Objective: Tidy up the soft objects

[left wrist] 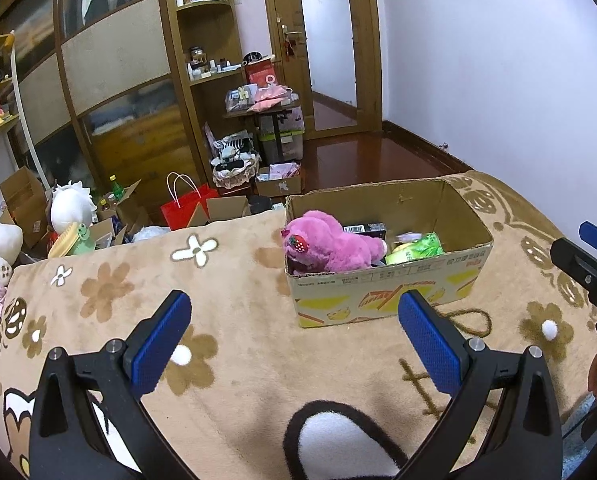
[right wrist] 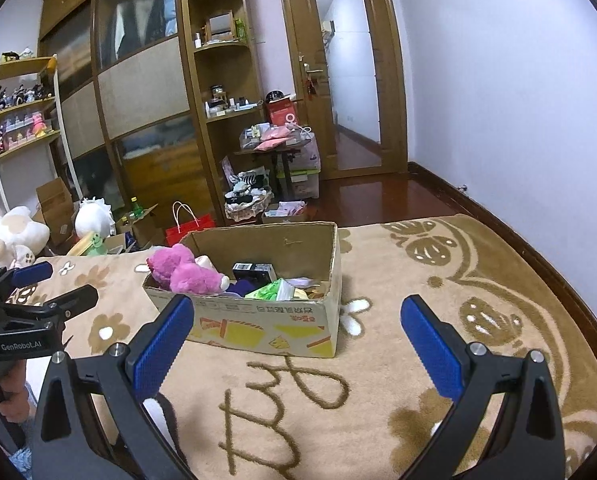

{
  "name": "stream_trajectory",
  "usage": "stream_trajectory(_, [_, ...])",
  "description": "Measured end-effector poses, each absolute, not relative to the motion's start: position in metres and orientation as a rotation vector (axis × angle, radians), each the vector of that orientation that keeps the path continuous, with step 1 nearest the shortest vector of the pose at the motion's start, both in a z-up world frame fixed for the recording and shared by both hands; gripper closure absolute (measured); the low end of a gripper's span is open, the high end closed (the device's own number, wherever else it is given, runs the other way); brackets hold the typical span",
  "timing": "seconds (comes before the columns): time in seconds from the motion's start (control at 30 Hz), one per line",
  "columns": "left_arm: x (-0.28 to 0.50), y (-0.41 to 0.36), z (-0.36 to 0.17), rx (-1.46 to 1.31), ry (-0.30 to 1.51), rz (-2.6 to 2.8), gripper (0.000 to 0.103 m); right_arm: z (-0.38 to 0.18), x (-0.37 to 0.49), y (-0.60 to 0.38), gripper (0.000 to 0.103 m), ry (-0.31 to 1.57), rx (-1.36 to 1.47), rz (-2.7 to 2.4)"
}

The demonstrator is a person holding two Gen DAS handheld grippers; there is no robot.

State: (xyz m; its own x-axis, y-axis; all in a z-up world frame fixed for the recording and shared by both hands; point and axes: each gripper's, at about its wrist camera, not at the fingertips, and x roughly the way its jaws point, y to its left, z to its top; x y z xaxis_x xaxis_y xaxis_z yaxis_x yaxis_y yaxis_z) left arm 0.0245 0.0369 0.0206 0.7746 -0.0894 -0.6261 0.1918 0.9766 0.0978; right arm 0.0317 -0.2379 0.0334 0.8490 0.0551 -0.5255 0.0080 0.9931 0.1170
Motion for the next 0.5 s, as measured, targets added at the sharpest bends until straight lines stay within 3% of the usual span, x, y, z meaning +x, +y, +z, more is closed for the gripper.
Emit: stream_trajectory(0.5, [0.0265,0.0413,0.019,0.144,0.683,-0.142,0.001,0.0319,0.0309,-0.2374,0.0,0.549,0.097,0.009])
